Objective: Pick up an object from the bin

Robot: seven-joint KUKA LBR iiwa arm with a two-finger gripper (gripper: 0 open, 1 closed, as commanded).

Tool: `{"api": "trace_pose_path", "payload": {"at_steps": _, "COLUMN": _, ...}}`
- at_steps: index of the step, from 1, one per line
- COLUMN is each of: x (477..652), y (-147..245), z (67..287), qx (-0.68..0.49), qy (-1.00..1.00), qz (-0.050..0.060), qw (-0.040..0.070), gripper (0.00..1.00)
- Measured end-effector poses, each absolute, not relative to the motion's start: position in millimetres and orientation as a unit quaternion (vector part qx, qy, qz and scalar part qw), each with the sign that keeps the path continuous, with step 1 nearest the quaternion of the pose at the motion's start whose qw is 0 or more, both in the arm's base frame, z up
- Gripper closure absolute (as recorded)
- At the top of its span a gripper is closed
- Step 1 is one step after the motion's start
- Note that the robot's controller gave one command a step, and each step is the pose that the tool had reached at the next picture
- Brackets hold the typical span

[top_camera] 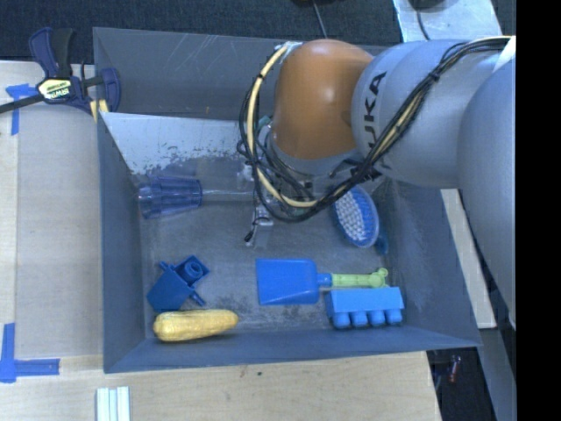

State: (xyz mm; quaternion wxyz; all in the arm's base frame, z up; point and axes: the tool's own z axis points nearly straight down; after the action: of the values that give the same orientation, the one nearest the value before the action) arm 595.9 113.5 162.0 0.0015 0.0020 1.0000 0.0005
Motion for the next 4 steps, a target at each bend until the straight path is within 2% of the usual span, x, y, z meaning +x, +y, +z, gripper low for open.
{"api": "trace_pose_path", "payload": {"at_steps": 1, "x": 595.9, "y": 113.5, "z": 162.0, "qx": 0.002, "qy": 1.0, "qz": 0.0, "qw": 0.002, "gripper": 0.0}}
{"api": "trace_pose_path", "payload": {"at_steps": 2, "x": 577.5, "y": 167.9, "z": 132.2, "qx": -0.057, "qy": 0.998, "qz": 0.0, "qw": 0.003, "gripper": 0.0}}
{"api": "trace_pose_path", "payload": {"at_steps": 3, "x": 557.1, "y": 189.4, "z": 100.4, "qx": -0.011, "qy": 1.0, "qz": 0.0, "qw": 0.002, "gripper": 0.0}}
{"api": "trace_pose_path", "payload": {"at_steps": 4, "x": 545.9, "y": 227.2, "z": 89.7, "qx": -0.076, "qy": 0.997, "qz": -0.002, "qw": 0.002, "gripper": 0.0}}
